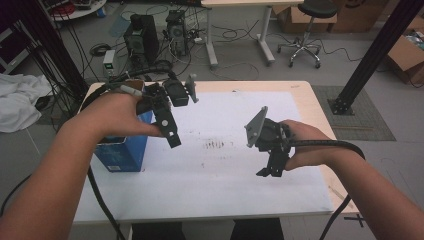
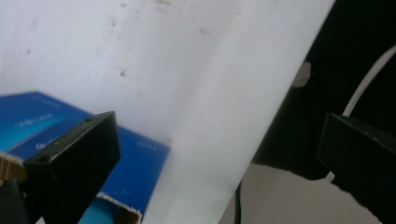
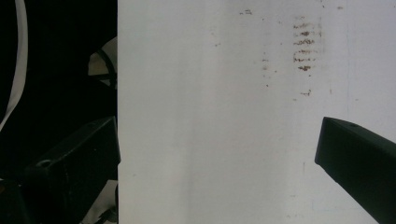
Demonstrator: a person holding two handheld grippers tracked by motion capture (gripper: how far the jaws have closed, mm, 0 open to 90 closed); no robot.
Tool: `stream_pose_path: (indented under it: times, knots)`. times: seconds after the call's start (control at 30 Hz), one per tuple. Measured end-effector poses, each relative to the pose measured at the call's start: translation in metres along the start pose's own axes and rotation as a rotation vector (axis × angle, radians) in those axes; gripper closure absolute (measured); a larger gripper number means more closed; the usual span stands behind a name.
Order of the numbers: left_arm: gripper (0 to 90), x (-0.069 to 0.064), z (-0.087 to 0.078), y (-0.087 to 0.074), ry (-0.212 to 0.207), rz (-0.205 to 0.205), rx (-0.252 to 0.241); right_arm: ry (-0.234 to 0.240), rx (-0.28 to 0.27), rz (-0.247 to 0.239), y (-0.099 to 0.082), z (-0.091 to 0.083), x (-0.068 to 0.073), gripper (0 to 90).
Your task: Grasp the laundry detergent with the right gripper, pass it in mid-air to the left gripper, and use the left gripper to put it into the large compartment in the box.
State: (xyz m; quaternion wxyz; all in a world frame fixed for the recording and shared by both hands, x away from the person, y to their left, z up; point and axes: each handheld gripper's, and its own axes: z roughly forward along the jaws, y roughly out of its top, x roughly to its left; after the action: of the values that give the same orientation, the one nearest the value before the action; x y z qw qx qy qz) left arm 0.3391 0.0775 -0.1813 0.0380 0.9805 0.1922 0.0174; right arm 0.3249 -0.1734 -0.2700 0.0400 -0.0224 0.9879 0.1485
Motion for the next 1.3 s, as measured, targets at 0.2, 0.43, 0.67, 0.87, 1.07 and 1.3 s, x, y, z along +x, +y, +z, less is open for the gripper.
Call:
stream_pose_path:
  times: [0.2, 0.43, 0.67, 0.87, 1.07, 1.3]
  knots:
    - [0.1, -0.006, 0.009, 0.004, 0.003, 0.131, -0.015, 0.000, 0.007, 0.010, -0.003, -0.002, -0.005, 0.0]
    - [0.1, -0.012, 0.024, 0.009, 0.030, 0.276, 0.020, 0.003, 0.012, 0.017, -0.007, -0.002, -0.009, 0.0]
    - [0.1, -0.017, 0.029, 0.011, 0.015, 0.332, 0.023, 0.005, 0.020, 0.016, -0.008, 0.000, -0.012, 0.0]
    - [0.1, -0.022, 0.032, 0.012, 0.012, 0.370, 0.022, 0.005, 0.024, 0.016, -0.006, 0.000, -0.013, 0.0]
    - [0.1, -0.020, 0.035, 0.012, 0.007, 0.363, 0.032, 0.005, 0.027, 0.018, -0.006, 0.000, -0.013, 0.0]
    - [0.1, -0.019, 0.034, 0.011, 0.005, 0.358, 0.032, 0.008, 0.031, 0.021, -0.007, 0.001, -0.013, 0.0]
